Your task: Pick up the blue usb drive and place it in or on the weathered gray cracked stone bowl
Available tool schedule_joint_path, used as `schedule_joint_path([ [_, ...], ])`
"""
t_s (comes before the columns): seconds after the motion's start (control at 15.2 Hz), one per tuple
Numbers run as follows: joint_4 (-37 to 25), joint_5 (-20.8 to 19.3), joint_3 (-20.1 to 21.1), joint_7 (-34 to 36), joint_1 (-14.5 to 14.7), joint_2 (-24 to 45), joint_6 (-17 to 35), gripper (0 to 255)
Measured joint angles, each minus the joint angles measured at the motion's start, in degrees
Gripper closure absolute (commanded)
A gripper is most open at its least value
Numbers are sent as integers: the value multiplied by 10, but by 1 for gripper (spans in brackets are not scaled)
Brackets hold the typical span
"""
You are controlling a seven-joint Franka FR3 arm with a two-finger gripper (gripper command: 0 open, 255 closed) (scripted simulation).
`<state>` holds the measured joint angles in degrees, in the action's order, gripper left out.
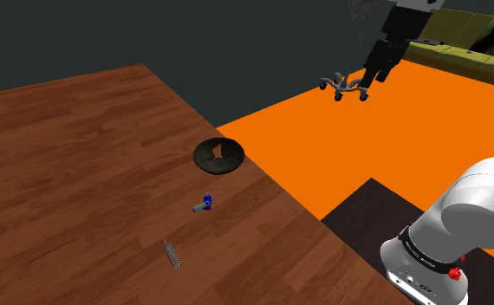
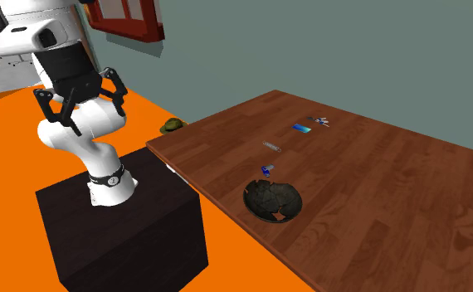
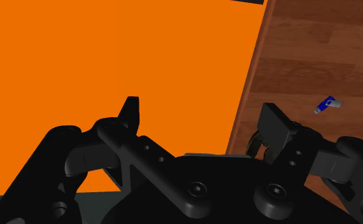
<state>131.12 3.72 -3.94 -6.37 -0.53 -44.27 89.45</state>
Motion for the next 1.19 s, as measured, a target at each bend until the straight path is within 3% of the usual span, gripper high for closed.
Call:
schedule_joint_path([
  [0.2, 10, 8, 16, 17, 3, 1, 12, 0],
  [0.53, 46, 42, 79, 87, 19, 12, 61, 0],
  [1.19, 60, 90, 206, 225, 44, 104, 175, 0],
])
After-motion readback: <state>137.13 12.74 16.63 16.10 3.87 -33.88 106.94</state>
